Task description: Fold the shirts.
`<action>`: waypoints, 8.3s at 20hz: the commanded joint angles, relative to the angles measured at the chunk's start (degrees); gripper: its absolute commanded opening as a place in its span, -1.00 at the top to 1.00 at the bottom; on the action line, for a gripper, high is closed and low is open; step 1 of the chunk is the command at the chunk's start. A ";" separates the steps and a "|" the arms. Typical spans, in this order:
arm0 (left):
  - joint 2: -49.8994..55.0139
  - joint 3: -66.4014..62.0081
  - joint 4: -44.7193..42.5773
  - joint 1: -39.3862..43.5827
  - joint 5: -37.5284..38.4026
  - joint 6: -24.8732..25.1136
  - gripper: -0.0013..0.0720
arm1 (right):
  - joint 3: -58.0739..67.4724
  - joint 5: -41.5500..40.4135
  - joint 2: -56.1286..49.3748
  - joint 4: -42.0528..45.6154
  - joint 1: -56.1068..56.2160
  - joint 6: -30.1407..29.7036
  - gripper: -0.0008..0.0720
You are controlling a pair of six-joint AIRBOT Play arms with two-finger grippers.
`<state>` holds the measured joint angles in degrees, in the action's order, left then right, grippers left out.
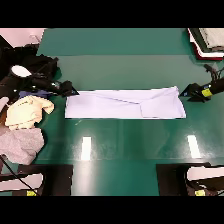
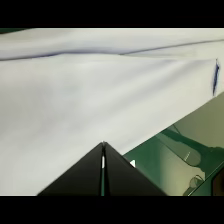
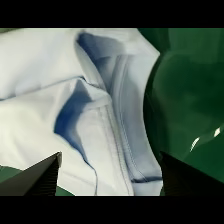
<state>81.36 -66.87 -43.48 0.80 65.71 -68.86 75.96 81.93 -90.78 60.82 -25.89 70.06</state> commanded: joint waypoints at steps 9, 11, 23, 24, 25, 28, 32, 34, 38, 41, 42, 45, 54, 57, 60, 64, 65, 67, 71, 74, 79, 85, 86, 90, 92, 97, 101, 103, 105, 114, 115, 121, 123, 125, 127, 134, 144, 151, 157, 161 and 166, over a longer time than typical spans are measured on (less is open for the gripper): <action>0.04 -0.09 -0.26 9.57 -0.74 -3.19 0.91 | -3.58 0.44 -6.86 -10.19 0.72 -12.61 -0.95; 0.07 -0.09 -0.26 9.57 -0.72 -3.19 0.91 | -3.58 -1.51 -6.86 -10.14 2.05 -12.61 -0.83; 2.05 -2.36 -0.39 15.85 -9.66 -4.74 0.92 | -3.45 -0.76 -0.04 -10.67 4.72 -9.44 0.94; 4.13 -4.52 -0.46 17.73 -10.08 -4.76 0.92 | -3.45 -0.17 1.88 -12.00 4.72 -8.35 0.94; 6.69 -7.10 -0.48 19.41 -9.88 -4.79 0.92 | -3.45 0.48 3.65 -13.88 4.72 -7.34 0.94; 15.87 -16.81 -0.46 24.15 -8.20 -6.25 0.92 | -3.28 1.31 8.81 -22.40 5.79 -5.31 0.94; 26.36 -28.20 -0.46 28.57 -7.72 -7.93 0.92 | 5.27 4.68 10.58 -23.23 13.55 -0.87 0.94; 29.42 -31.19 -0.44 29.22 -8.04 -9.05 0.91 | 10.29 4.57 10.54 -23.19 18.82 0.85 0.94; 30.47 -31.65 -1.44 28.48 -9.20 -9.33 0.91 | 18.62 3.50 10.38 -15.93 28.59 4.46 0.94; 30.23 -31.65 -1.68 26.71 -6.54 -9.20 0.91 | 24.76 3.21 8.48 -11.54 34.69 6.14 0.94; 29.77 -31.65 -1.90 25.49 -5.18 -9.18 0.92 | 26.91 3.26 7.23 -11.08 36.37 6.45 0.94; 26.03 -31.80 -5.33 20.61 -0.85 -9.20 0.92 | 33.66 3.63 1.73 -11.17 41.59 6.95 0.94; 4.42 -31.80 -24.28 3.87 13.51 -9.18 0.91 | 39.12 -7.54 -14.32 -11.21 58.51 3.80 0.93; -0.31 -31.80 -24.30 0.20 13.60 -9.27 0.91 | 42.69 -14.97 -20.65 -12.13 64.76 0.79 0.22; -2.34 -31.91 -24.46 -0.50 12.98 -9.16 0.91 | 44.94 -21.22 -23.69 -14.56 69.48 -2.25 -0.60; -2.73 -31.87 -25.18 -0.48 16.09 -9.14 0.91 | 34.93 -17.07 -16.02 -7.87 66.12 -1.07 -0.60; -2.73 -31.87 -25.18 -0.48 16.61 -9.11 0.91 | 31.34 -15.17 -13.51 -5.07 63.69 0.52 -0.60; -2.73 -31.87 -25.14 -0.48 17.00 -9.14 0.91 | 24.15 -12.74 -9.05 -3.26 57.86 2.19 -0.60; -2.67 -31.87 -25.09 -0.48 16.87 -9.16 0.91 | 11.15 -12.39 -3.87 -3.85 44.81 5.55 -0.86; -2.67 -31.85 -25.05 -0.48 16.76 -9.16 0.91 | 4.20 -14.16 -3.91 -8.66 37.38 5.53 -0.97; -2.19 -30.67 -24.06 -0.48 15.26 -9.16 0.91 | -2.25 -19.45 -5.86 -20.44 35.71 0.76 -0.96; -2.25 -29.24 -23.06 -0.48 15.52 -9.16 0.91 | 7.06 -17.27 -15.69 -23.93 42.73 1.05 -0.91; -2.25 -29.24 -22.47 -0.48 15.82 -9.16 0.91 | 9.16 -17.31 -17.05 -23.93 44.35 1.38 -0.91; -2.25 -29.24 -22.03 -0.48 16.41 -9.16 0.91 | 14.73 -14.62 -21.64 -23.85 49.16 2.54 -0.36; -2.25 -29.24 -22.05 -0.48 16.39 -9.16 0.91 | 15.96 -13.81 -22.60 -23.76 50.64 0.44 0.45; -2.25 -29.24 -22.05 -0.48 17.03 -9.14 0.91 | 14.10 -13.97 -20.31 -23.45 48.85 -0.39 0.93; -2.25 -29.24 -22.08 -0.48 17.49 -9.11 0.91 | 5.07 -16.09 -9.97 -19.91 40.06 -0.57 0.93; -2.25 -29.24 -22.08 -0.48 17.49 -9.14 0.91 | 0.37 -16.15 -3.30 -14.99 33.33 -0.52 0.93; -2.25 -29.24 -22.08 -0.48 17.49 -9.16 0.91 | -4.37 -17.11 3.93 -11.58 24.41 -0.52 0.93; -2.25 -29.24 -22.03 -0.48 17.44 -10.91 0.91 | -20.52 -31.69 26.95 -9.60 -23.32 3.91 0.94; -2.25 -29.24 -22.03 -0.48 17.42 -10.97 0.91 | -21.00 -31.12 27.23 -9.60 -27.06 3.89 0.94; -2.25 -29.24 -22.01 -0.48 17.90 -11.34 0.91 | -20.94 -25.40 24.11 -3.45 -35.63 4.02 0.94; -2.25 -29.24 -22.03 -0.48 17.90 -11.34 0.91 | -20.76 -23.71 22.99 -1.07 -34.82 4.11 0.94; -2.25 -29.24 -22.03 -0.48 17.90 -11.34 0.91 | -18.99 -21.57 22.49 8.11 -33.18 8.68 0.94; -2.25 -29.24 -22.05 -0.48 17.62 -11.30 0.91 | -17.70 -20.46 23.26 13.38 -30.69 9.86 0.93; -2.25 -29.24 -22.08 -0.48 17.46 -10.16 0.91 | -20.79 -12.28 25.05 19.65 -19.74 3.32 0.93; -2.25 -29.24 -22.08 -0.48 17.38 -10.19 0.91 | -18.14 -13.51 26.64 32.44 -28.09 16.92 0.64; -2.25 -29.24 -22.05 -0.48 17.35 -10.19 0.91 | -10.43 -10.84 26.67 27.96 -33.70 19.93 -0.68; -2.25 -29.24 -22.08 -0.48 16.74 -10.19 0.91 | -9.62 -1.14 26.64 4.20 -17.92 12.52 -0.54; -2.25 -29.27 -22.05 -0.48 16.22 -10.25 0.91 | -9.60 -1.18 26.64 4.26 2.19 12.50 -0.53; -2.25 -29.27 -22.05 -0.48 15.69 -10.25 0.91 | -9.60 -2.40 26.64 4.28 22.16 12.46 0.79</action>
<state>79.13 -96.14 -65.54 0.34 81.73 -79.09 66.30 79.79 -64.14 65.91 -14.24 82.78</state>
